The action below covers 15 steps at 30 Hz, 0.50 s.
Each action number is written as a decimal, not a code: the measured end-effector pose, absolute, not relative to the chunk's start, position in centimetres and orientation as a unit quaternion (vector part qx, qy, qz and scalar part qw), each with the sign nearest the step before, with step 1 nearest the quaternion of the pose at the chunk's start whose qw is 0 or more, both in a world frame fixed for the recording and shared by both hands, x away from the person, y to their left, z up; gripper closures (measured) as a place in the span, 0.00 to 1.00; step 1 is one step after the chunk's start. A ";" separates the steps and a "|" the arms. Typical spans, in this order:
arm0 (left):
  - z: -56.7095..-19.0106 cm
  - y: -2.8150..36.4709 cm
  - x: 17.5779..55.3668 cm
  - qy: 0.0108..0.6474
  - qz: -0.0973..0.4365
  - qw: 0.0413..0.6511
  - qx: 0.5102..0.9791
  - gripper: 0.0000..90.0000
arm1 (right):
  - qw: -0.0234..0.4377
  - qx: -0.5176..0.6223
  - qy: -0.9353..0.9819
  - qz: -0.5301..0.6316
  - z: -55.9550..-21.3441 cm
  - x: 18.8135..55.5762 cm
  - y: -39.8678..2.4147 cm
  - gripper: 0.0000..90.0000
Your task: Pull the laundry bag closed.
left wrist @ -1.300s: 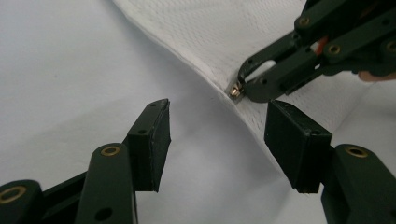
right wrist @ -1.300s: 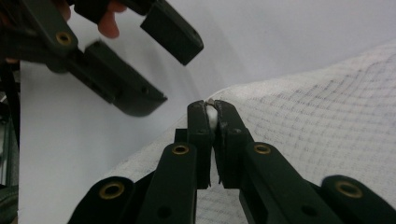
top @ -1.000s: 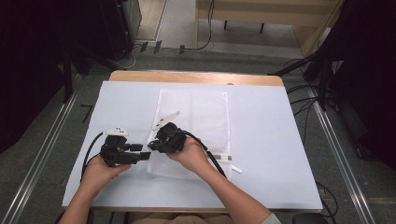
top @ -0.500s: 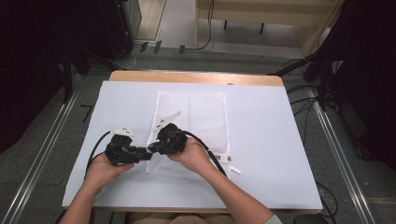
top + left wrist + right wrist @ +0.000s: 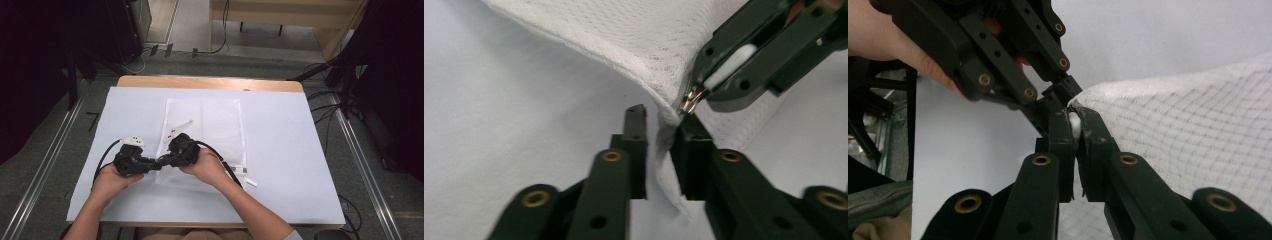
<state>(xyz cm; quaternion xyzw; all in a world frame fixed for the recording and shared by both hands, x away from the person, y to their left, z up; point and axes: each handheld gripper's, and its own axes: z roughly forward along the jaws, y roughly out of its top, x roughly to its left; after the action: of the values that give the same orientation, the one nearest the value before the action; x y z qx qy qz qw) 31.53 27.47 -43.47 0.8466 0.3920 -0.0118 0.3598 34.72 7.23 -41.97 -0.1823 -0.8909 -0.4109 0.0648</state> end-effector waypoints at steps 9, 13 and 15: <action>-43.3 27.6 31.7 0.412 -0.033 0.355 0.839 0.98 | 0.065 -0.198 -0.888 -0.410 -42.5 35.1 7.0 0.98; -43.3 27.6 31.7 0.414 -0.038 0.353 0.838 0.99 | 0.060 -0.205 -0.886 -0.411 -42.7 35.1 7.0 0.98; -43.3 27.6 31.7 0.414 -0.038 0.351 0.839 0.99 | 0.070 -0.208 -0.884 -0.412 -43.0 35.3 6.8 0.98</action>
<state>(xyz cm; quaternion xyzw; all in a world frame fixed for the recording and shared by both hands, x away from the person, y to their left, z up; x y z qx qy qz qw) 31.72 27.60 -43.28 0.8386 0.4145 -0.0384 0.3514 35.26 6.81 -43.00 -0.2079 -0.8843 -0.4120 0.0704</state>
